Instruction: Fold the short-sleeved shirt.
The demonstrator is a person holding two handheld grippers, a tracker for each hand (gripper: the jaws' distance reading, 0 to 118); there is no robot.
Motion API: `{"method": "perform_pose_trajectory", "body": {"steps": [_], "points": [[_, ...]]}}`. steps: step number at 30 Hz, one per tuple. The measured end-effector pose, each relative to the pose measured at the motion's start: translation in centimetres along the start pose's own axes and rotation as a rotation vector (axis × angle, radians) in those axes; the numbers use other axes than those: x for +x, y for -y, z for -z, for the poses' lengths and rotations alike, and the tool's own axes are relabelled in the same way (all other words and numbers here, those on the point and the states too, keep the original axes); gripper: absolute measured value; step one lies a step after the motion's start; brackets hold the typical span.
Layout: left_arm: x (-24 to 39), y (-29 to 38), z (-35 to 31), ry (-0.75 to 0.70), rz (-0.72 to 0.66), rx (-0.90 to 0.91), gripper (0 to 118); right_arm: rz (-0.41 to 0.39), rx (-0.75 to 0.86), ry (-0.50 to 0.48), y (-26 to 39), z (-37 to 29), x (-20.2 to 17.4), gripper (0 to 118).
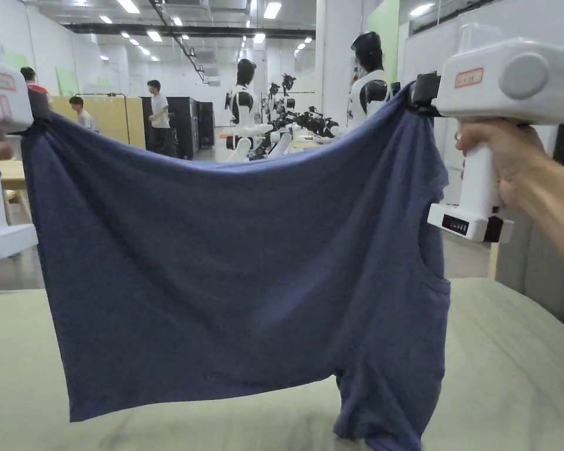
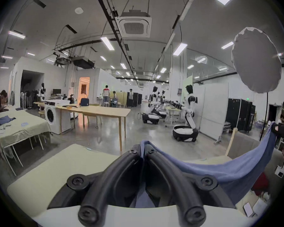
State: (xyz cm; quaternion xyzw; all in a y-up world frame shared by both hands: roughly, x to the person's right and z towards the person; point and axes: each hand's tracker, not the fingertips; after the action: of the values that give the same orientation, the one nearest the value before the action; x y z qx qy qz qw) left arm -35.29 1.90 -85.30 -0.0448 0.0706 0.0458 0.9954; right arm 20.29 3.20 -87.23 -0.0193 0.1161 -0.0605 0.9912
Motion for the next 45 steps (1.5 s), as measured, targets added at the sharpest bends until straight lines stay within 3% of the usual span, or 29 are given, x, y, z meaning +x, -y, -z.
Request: {"method": "perform_pose_trajectory", "body": {"steps": [4, 9, 11, 15, 20, 26, 30, 37, 43, 45], "points": [[-1.0, 5.1, 1.3, 0.057, -0.038, -0.081, 3, 0.014, -0.094, 0.003, 4.9, 1.1, 1.1, 3], [-2.1, 7.3, -0.8, 0.081, -0.03, -0.102, 3, 0.018, -0.089, -0.019, 6.7, -2.3, 1.7, 3], [-2.8, 8.3, -3.1, 0.098, -0.005, -0.08, 3, 0.031, -0.07, -0.031, 7.2, -5.5, 1.8, 3], [-4.7, 11.8, -8.4, 0.146, -0.023, -0.093, 3, -0.039, -0.117, -0.065, 9.9, -12.6, 1.5, 3], [-6.5, 18.7, -16.9, 0.219, -0.054, -0.15, 3, -0.042, -0.176, -0.107, 15.3, -21.3, 1.3, 3], [-8.2, 27.9, -28.5, 0.259, -0.097, -0.202, 3, -0.066, -0.324, -0.114, 22.5, -31.4, 0.8, 3], [-9.1, 33.8, -34.6, 0.265, -0.093, -0.271, 3, -0.083, -0.506, -0.137, 28.0, -36.7, 1.1, 3], [-10.7, 41.8, -37.2, 0.278, -0.085, -0.498, 3, -0.203, -0.945, -0.063, 38.6, -37.1, 2.4, 4], [-11.9, 44.4, -36.3, 0.229, -0.078, -0.583, 3, -0.117, -1.006, -0.044, 41.3, -35.2, 4.1, 4], [-11.4, 44.4, -36.4, 0.227, -0.07, -0.577, 13, -0.106, -0.99, -0.05, 40.8, -35.7, 4.3, 9]]}}
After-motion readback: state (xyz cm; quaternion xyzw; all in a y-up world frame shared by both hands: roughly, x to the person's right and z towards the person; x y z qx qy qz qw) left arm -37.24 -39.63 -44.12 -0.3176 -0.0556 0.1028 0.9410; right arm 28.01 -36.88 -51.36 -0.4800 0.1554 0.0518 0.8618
